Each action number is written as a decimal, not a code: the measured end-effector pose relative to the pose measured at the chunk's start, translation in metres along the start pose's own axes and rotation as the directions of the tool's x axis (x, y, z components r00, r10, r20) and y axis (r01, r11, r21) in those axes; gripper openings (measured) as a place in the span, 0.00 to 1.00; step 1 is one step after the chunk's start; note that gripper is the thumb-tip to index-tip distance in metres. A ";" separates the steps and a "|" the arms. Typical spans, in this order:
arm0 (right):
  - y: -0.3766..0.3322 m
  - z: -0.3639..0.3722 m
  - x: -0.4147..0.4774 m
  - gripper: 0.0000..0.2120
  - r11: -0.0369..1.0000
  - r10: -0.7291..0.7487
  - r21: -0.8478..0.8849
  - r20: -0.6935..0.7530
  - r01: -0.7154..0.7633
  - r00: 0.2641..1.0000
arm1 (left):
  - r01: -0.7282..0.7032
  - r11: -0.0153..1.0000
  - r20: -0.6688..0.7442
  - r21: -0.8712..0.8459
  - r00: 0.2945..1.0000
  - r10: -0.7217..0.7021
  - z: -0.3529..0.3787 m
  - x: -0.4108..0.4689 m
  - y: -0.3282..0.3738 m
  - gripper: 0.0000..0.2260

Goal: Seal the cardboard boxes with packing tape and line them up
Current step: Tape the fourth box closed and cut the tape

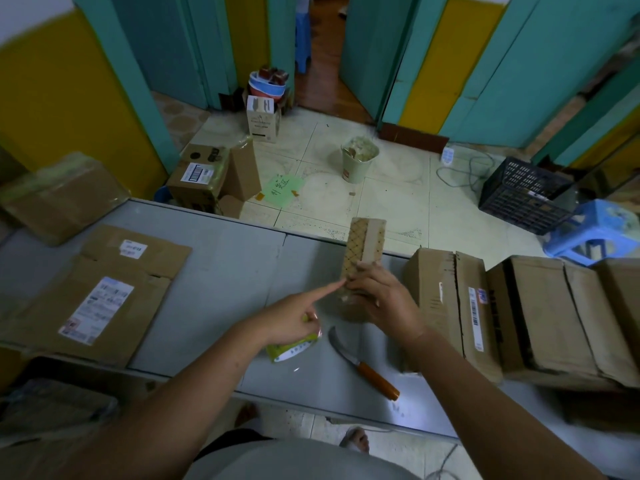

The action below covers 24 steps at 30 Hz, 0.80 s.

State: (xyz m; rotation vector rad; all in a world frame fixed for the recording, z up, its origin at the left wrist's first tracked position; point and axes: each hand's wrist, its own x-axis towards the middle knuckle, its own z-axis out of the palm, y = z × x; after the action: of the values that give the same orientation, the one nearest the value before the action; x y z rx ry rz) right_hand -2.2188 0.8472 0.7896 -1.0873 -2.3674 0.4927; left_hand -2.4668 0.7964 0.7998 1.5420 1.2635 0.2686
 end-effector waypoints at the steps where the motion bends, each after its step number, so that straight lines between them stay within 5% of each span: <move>1: 0.001 -0.004 -0.004 0.11 1.000 0.011 0.010 -0.012 -0.011 1.000 | -0.016 1.000 0.001 0.013 1.000 0.016 0.003 0.001 0.003 0.41; 11: -0.011 -0.031 -0.066 0.12 0.977 0.207 0.059 0.013 -0.207 0.978 | -0.132 0.981 0.118 0.139 0.986 0.116 0.030 0.011 0.021 0.38; 20: -0.013 -0.052 -0.082 0.12 0.993 0.110 -0.031 -0.086 -0.113 0.990 | -0.150 0.975 0.148 0.164 0.981 0.126 0.039 0.019 0.033 0.37; 24: -0.016 -0.044 -0.096 0.14 0.983 0.181 -0.005 -0.060 -0.181 0.982 | -0.140 0.968 0.175 0.208 0.979 0.104 0.045 0.016 0.033 0.37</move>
State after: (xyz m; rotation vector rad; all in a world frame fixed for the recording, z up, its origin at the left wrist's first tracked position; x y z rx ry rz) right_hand -2.1492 0.7678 0.8067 -1.3115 -2.2336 0.5041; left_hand -2.4089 0.7879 0.8016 1.7966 1.0989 0.0800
